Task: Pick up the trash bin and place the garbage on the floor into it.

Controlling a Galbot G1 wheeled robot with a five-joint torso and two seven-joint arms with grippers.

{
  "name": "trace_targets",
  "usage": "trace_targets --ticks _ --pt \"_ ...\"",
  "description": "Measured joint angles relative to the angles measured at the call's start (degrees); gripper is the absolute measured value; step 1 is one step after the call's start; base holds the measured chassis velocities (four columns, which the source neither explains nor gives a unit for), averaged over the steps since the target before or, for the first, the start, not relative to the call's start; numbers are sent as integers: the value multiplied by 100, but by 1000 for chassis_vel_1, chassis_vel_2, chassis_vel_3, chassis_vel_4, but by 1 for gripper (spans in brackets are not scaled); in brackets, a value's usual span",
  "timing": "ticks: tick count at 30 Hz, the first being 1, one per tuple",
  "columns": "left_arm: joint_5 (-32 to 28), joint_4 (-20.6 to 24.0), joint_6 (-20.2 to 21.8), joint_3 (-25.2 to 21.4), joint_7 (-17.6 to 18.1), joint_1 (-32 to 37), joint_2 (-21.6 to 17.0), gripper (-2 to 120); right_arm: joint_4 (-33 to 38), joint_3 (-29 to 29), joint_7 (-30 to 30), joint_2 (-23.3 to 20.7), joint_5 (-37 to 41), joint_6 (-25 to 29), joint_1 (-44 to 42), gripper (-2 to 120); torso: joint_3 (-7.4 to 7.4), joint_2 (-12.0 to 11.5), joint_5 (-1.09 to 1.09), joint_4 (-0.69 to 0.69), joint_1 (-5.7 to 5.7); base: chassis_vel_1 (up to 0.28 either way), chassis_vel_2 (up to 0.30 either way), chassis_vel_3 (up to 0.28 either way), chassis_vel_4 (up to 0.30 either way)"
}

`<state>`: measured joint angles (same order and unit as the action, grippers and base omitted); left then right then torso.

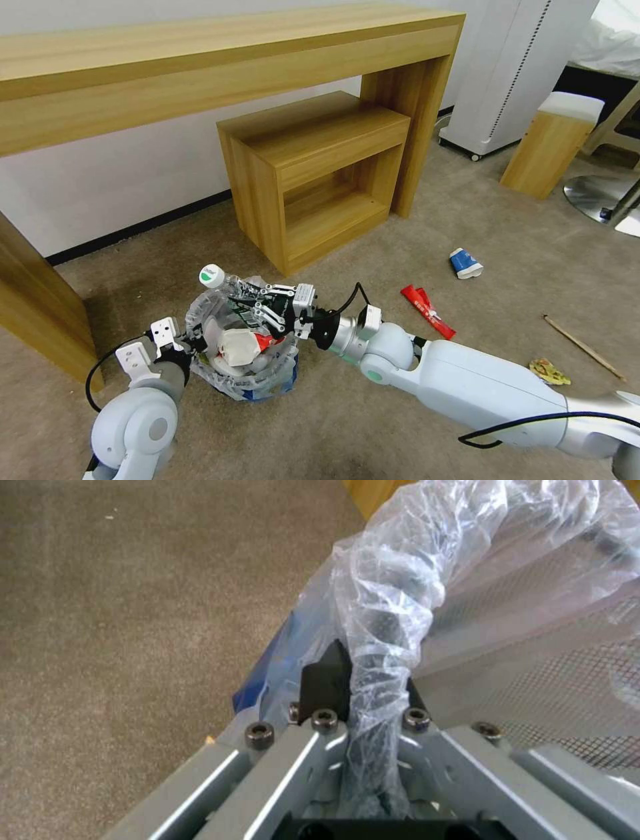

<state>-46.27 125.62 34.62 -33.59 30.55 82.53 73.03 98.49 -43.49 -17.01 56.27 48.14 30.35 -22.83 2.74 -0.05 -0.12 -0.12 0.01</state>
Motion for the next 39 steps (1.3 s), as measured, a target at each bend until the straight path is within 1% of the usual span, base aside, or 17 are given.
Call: trace_targets --ticks 16,23,39 --pt "-21 111 4 9 11 57 32 1 -322 -140 -13 262 -104 82 60 8 0 0 0 0 0 0 0 0 0" --pt "-13 260 4 2 10 132 25 1 -475 -235 -14 439 -156 116 120 8 0 0 0 0 0 0 0 0 0" --pt "-52 433 6 12 1 177 4 1 -623 -215 -14 504 -262 134 90 8 0 0 0 0 0 0 0 0 0"
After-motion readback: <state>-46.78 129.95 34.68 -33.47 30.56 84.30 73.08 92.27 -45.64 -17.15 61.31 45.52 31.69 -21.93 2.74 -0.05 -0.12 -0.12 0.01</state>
